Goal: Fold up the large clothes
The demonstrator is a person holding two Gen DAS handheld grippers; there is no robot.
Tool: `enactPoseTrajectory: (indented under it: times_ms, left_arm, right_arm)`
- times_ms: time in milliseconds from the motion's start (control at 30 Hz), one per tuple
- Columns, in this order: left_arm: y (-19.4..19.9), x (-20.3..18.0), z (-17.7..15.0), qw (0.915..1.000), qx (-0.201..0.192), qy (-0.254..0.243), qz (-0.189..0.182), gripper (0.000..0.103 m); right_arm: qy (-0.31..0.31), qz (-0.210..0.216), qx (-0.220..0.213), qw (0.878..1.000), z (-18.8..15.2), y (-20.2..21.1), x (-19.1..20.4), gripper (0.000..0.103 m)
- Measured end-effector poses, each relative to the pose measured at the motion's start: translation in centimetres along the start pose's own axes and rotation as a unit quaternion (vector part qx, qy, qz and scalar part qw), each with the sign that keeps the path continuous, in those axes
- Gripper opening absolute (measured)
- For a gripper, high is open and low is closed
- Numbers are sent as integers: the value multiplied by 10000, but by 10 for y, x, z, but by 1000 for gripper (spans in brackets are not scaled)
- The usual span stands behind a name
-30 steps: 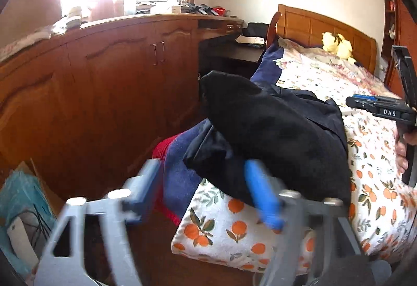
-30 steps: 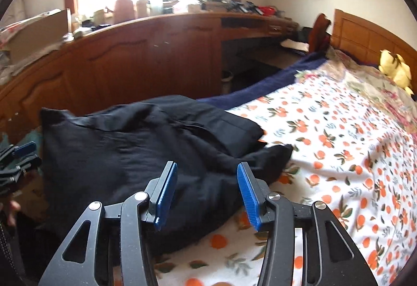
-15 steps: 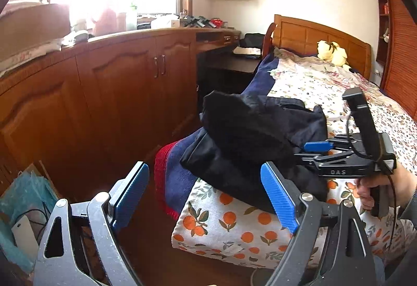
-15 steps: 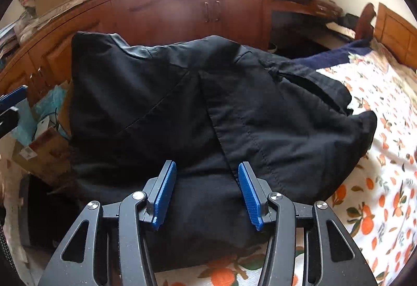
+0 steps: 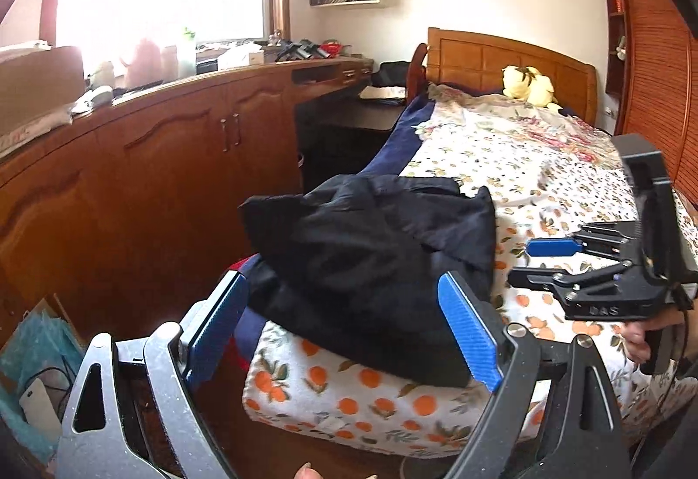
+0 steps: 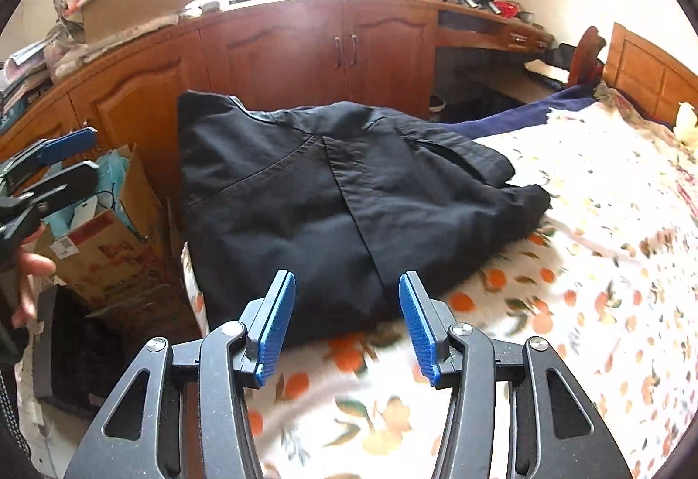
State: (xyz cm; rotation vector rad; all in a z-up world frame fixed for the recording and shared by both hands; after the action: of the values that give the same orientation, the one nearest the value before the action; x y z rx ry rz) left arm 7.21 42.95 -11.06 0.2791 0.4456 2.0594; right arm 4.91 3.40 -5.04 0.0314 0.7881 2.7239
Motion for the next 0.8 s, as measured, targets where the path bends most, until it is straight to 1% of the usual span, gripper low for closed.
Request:
enactPoseTrajectory:
  times_ms: [100,267,467,533,633,800]
  left_arm:
    - [-1,-15,4,10000,-23,-31,-11,90]
    - [-6,-42,8,9998,45,-52,-173,90]
    - [-10,-85,7,9990,84,-158,-421,90]
    - [-13,-101,3,9985,126,-185,-497,90]
    - [-16,-124,-4,9981,159,-252,-540,90]
    - [-19,-161,-13,9972,221,-325,-643,90]
  right_arm:
    - [-45,-64,-46,10000,-8,27,-8,52]
    - [-148,-150,-90,9997,-22,55,-21,58]
    - [-306,-272,-172,9990,-40,85,-40,71]
    - [-377,-319,-176,9986,-47,92,-47,76]
    - [-417,-414,-227,9980,-57,101,-56,81]
    - [-600,-558,-316,9961,-74,119,-72,82]
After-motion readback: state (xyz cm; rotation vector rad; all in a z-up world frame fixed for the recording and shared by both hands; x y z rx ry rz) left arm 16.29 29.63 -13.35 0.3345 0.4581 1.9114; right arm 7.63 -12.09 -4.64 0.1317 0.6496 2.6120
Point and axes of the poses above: each gripper's, at about its wrist camera, not at the fingertips, and y roughly against the way its jaws point, x to its left, z to its top, the point moved 10 cm from there along -y, roughly the way its jaws point, and after that the axes turned 5 degrees about -x, right-handed, at the moved point
